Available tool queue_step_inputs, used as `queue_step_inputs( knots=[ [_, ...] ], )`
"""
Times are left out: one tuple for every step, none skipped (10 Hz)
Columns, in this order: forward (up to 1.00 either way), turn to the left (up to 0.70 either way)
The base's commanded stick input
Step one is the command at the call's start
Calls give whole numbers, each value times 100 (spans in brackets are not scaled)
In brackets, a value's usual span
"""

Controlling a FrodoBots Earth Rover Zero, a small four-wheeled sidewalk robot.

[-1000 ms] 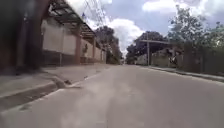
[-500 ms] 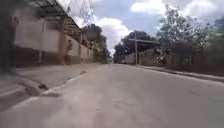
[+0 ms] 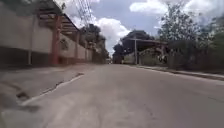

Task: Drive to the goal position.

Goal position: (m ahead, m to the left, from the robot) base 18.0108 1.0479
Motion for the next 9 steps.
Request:
queue_step_inputs(
  knots=[
    [100, 0],
    [100, 0],
    [100, 0],
    [100, 0],
    [100, 0],
    [100, 0],
    [100, 0],
    [100, 0],
    [100, 0]
  ],
)
